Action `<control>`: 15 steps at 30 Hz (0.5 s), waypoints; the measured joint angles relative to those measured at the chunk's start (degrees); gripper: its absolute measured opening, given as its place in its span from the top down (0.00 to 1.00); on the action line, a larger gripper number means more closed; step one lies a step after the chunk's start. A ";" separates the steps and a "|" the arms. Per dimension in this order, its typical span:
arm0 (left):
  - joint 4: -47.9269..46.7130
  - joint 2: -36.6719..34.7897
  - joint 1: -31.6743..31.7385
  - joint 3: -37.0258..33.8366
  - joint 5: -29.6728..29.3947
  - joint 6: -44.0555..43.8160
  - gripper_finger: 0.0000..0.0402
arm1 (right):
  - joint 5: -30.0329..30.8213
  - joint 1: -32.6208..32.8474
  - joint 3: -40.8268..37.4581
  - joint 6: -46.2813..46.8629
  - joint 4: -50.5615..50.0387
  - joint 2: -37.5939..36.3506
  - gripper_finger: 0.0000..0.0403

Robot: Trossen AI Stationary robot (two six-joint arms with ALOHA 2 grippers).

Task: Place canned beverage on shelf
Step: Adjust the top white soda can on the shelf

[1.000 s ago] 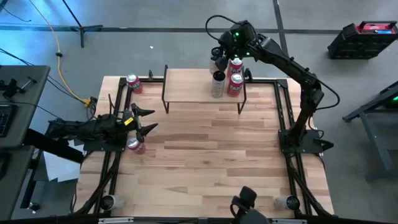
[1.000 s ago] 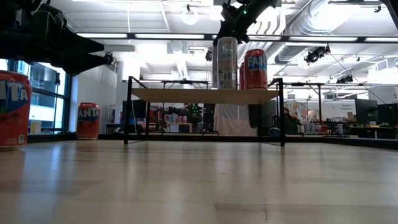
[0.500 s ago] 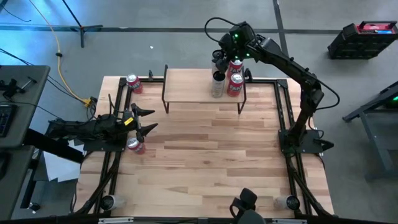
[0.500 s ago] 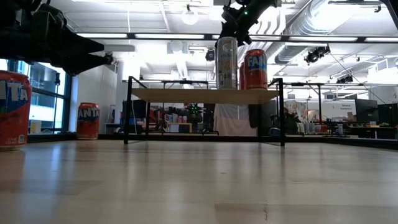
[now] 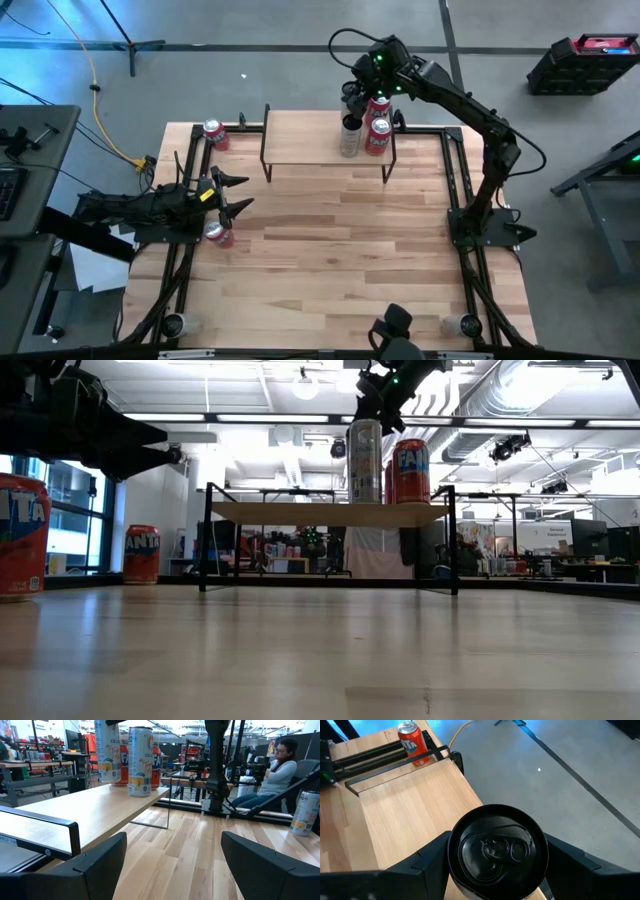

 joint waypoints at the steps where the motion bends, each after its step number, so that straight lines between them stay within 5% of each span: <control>1: 0.01 0.02 -0.01 -0.01 0.00 0.00 0.22 | -0.01 0.02 0.00 0.03 -0.02 0.22 0.38; 15: 0.01 0.00 0.01 0.00 0.00 0.00 0.22 | 0.08 0.02 -0.02 1.54 -0.45 1.34 0.38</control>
